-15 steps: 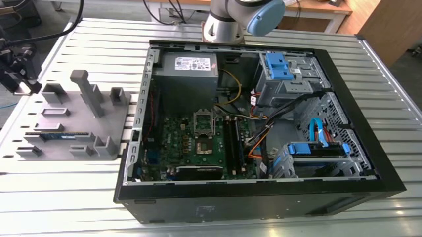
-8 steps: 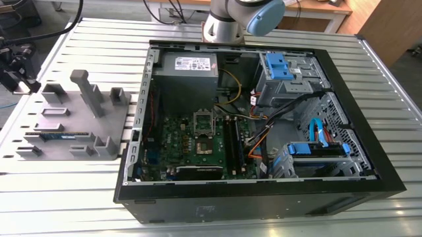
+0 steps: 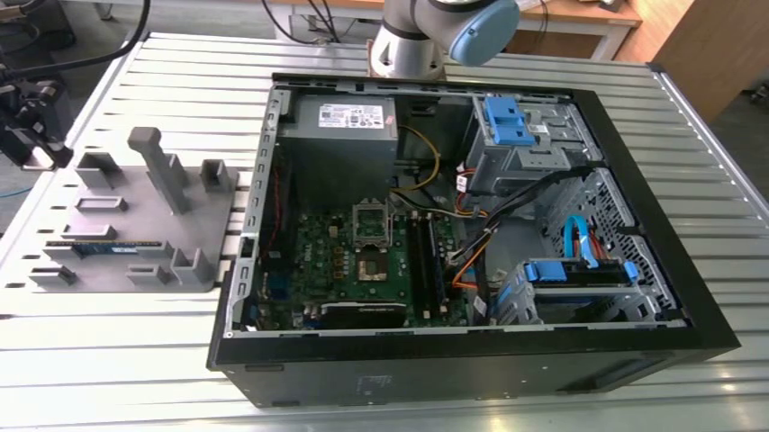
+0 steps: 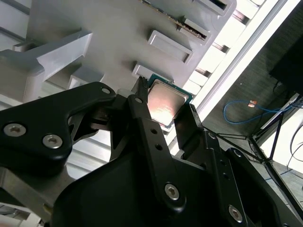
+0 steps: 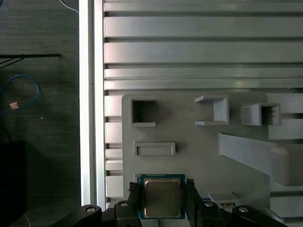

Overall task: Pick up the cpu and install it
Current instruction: 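Pick up the cpu and move it towards the insertion slot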

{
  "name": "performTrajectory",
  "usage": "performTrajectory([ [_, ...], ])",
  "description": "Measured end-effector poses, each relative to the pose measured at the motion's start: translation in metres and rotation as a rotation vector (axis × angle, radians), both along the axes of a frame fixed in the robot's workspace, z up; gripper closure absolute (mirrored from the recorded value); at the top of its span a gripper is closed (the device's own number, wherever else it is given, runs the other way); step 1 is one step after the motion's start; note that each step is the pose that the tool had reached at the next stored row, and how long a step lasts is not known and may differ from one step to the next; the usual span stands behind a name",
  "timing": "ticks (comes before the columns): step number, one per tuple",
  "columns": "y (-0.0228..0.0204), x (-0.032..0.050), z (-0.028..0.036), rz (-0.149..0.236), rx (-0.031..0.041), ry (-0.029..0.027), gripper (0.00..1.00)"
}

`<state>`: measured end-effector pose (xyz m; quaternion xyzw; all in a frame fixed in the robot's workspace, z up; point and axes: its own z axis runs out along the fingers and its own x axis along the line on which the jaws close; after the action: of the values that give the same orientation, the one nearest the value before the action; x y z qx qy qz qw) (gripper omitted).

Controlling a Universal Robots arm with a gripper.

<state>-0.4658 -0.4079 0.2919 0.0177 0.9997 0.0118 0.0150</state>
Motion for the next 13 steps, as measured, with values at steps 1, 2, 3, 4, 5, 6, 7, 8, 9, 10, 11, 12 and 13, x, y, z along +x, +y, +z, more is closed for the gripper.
performTrajectory([
  [1,0.0000,0.0000,0.0002,0.000,0.0000,-0.0001,0.53],
  [2,0.0000,0.0000,0.0005,0.000,0.0000,0.0000,0.53],
  [3,0.0000,0.0000,0.0009,0.000,0.0000,0.0000,0.53],
  [4,0.0000,0.0000,0.0012,0.000,0.0000,0.0001,0.53],
  [5,0.0000,0.0000,0.0016,0.000,0.0000,0.0001,0.53],
  [6,0.0000,0.0000,0.0018,0.000,0.0000,0.0000,0.53],
  [7,0.0000,0.0000,0.0022,0.000,0.0000,0.0000,0.53],
  [8,0.0000,0.0000,0.0025,0.000,0.0000,0.0000,0.53],
  [9,0.0000,0.0000,0.0028,0.000,0.0000,0.0000,0.53],
  [10,0.0000,0.0000,0.0031,0.000,0.0000,0.0000,0.53],
  [11,0.0000,0.0000,0.0034,0.000,0.0000,0.0000,0.53],
  [12,0.0000,0.0000,0.0038,0.000,-0.0001,0.0001,0.53],
  [13,0.0000,0.0000,0.0041,0.000,-0.0001,0.0001,0.53],
])
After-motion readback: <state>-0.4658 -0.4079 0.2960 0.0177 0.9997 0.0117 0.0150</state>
